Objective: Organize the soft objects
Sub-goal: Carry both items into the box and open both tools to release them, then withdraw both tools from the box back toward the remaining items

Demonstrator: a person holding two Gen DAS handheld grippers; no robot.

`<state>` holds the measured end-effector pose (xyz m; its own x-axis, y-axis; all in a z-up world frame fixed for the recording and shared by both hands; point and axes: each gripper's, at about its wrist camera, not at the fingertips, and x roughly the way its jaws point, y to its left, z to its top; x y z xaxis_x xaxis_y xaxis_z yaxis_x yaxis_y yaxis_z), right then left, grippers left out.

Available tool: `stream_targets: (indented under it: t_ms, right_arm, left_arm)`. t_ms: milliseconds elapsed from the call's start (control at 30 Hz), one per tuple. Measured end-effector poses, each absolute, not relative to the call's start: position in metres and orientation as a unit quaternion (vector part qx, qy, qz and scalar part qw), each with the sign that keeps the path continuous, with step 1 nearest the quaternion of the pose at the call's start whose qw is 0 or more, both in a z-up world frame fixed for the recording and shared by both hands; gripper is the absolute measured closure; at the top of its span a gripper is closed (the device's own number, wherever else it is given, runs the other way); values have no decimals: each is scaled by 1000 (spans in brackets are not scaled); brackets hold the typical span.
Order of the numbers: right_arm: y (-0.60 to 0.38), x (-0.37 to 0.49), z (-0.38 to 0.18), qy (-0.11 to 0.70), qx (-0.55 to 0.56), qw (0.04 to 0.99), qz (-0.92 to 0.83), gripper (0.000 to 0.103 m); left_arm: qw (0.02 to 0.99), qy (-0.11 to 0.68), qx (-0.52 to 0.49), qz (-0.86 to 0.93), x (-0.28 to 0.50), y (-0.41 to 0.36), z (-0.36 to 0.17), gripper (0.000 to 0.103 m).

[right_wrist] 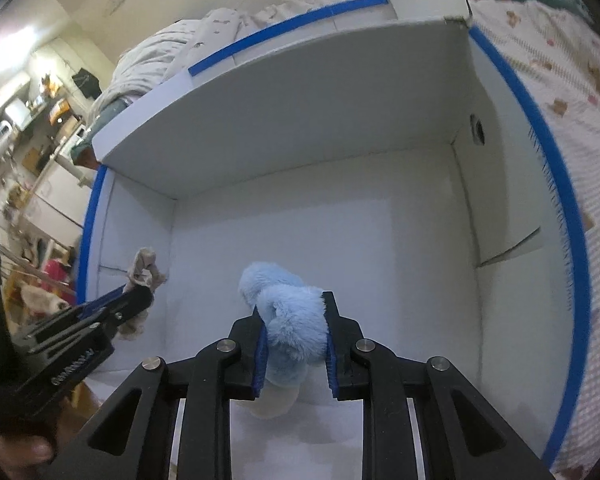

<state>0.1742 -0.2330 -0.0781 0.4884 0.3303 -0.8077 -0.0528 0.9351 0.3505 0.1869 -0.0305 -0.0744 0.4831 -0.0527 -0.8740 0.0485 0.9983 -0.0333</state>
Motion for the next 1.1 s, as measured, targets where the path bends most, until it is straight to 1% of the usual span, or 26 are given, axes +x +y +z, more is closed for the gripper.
stream_targets:
  t_ms: [100, 167, 200, 233, 267, 333, 367, 400, 433, 500, 600, 867, 1100]
  right_arm:
    - [-236, 172, -74, 485, 136, 857, 108, 73]
    - [-239, 173, -72, 478, 139, 861, 103, 63]
    - [-240, 173, -70, 474, 139, 864, 99, 46]
    - [-242, 172, -69, 470, 137, 867, 93, 36]
    - [-244, 171, -67, 462, 135, 872, 84, 35]
    - [-246, 171, -62, 450, 132, 880, 76, 35]
    - [-246, 172, -62, 449, 132, 880, 78, 35]
    - [-246, 173, -61, 449, 133, 880, 77, 34]
    - [-248, 173, -61, 447, 135, 881, 75, 27]
    - [-250, 173, -61, 446, 140, 881, 73, 19]
    - [-251, 171, -60, 445, 146, 881, 74, 0]
    - [-253, 164, -49, 405, 146, 900, 66, 0]
    - [-256, 161, -49, 406, 157, 898, 60, 0]
  left_arm:
    - [864, 502, -1, -31, 186, -31, -72, 87]
    - [865, 501, -1, -33, 185, -31, -70, 85]
    - [865, 501, -1, -34, 185, -31, -70, 81]
    - [865, 501, -2, -35, 185, -31, -69, 74]
    - [865, 500, -2, -35, 185, -31, -69, 69]
    - [869, 494, -3, -31, 183, -31, -66, 42]
    - [872, 489, 0, -26, 183, -30, -65, 37]
    - [874, 484, 1, -23, 182, -30, -64, 36]
    - [877, 480, 2, -21, 182, -30, -62, 36]
    - [878, 479, 8, -16, 183, -30, -62, 36]
    - [877, 480, 13, -8, 183, -29, -62, 36]
    - [883, 469, 12, -7, 181, -28, -56, 36]
    - [886, 464, 11, 2, 177, -26, -52, 36]
